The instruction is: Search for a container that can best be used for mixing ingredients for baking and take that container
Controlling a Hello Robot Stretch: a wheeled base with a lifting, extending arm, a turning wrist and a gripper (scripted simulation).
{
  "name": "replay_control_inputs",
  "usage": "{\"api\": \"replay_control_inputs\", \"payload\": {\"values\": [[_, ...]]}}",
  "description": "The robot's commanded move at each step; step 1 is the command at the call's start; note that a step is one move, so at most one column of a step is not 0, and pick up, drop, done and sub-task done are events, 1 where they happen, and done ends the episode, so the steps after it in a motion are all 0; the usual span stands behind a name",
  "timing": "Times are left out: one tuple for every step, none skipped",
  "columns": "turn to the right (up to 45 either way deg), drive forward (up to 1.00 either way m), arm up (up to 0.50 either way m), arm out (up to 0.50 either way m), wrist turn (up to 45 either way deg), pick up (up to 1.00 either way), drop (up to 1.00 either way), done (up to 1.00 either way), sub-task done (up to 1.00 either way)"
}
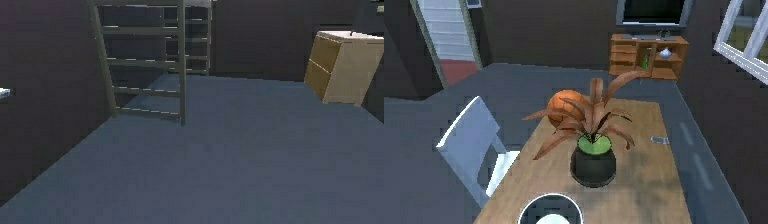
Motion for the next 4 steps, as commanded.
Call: {"api": "replay_control_inputs", "payload": {"values": [[0.0,0.00,0.50,0.00,0.0,0.00,0.00,0.00,0.00],[0.0,0.00,0.38,0.00,0.0,0.00,0.00,0.00,0.00],[0.0,0.00,0.00,0.00,45.0,0.00,0.00,0.00,0.00],[0.0,0.00,0.00,0.00,45.0,0.00,0.00,0.00,0.00]]}}
